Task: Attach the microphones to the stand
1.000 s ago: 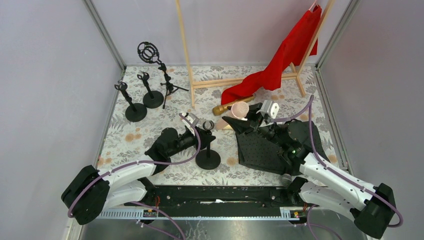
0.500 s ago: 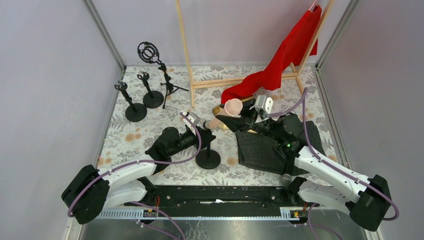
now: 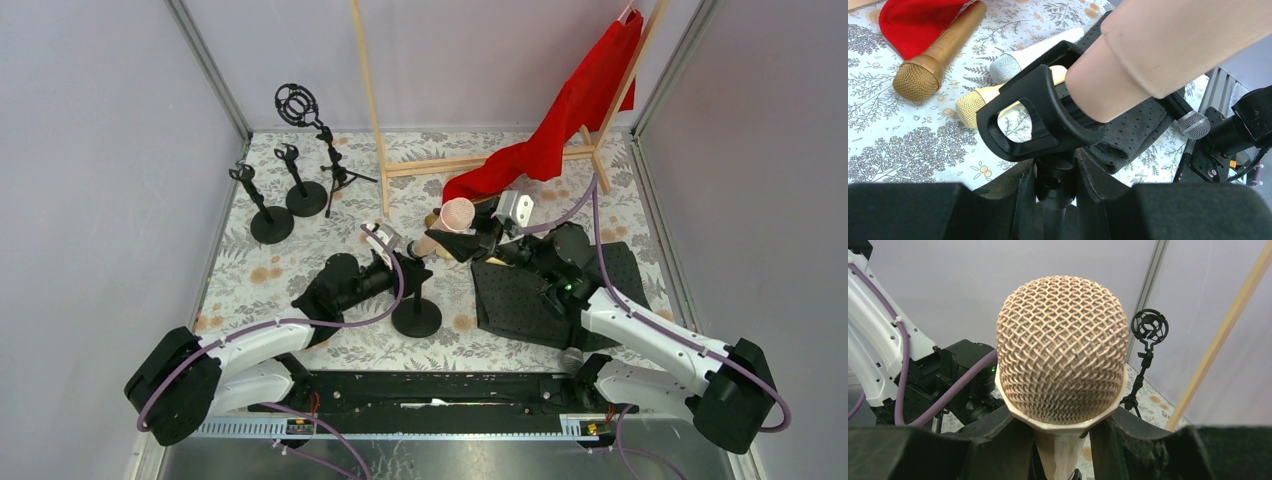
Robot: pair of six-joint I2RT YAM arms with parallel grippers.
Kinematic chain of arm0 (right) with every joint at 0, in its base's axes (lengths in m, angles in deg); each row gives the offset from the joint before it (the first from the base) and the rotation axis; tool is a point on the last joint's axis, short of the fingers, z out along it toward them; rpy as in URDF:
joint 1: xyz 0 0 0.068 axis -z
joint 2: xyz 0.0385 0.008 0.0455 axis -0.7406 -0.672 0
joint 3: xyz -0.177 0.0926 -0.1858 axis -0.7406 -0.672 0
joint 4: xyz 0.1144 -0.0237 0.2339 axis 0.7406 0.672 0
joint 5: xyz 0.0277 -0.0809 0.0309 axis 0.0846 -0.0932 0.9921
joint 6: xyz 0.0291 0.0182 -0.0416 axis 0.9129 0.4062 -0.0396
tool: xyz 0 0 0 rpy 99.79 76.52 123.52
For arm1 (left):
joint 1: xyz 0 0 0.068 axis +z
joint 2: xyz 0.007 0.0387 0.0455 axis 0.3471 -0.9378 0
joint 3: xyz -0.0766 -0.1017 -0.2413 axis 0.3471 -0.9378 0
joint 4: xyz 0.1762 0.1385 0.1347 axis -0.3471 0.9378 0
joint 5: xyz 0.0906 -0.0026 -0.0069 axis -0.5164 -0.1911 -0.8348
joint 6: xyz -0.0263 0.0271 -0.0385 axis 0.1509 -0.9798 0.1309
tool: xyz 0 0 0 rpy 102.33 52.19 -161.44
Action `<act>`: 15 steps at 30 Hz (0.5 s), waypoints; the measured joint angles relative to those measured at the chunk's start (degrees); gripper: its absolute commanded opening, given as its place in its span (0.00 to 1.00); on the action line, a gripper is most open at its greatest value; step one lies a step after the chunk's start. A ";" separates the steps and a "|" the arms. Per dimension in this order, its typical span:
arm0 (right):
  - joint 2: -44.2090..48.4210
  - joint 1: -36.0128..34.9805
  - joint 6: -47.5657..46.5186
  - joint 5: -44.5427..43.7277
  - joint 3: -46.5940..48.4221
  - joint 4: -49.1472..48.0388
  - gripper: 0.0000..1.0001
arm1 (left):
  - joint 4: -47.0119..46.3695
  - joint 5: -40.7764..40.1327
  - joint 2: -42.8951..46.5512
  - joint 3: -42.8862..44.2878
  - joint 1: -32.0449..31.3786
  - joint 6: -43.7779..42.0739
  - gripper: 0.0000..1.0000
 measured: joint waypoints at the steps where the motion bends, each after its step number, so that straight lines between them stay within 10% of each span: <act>1: -0.20 -0.02 -0.13 0.00 0.00 -0.28 0.00 | -0.04 0.00 -0.09 0.07 -0.02 0.00 0.00; 15: -1.01 -2.58 -9.57 -0.26 -1.79 0.66 0.00 | -1.03 -0.28 -1.40 0.57 -0.94 -0.07 0.00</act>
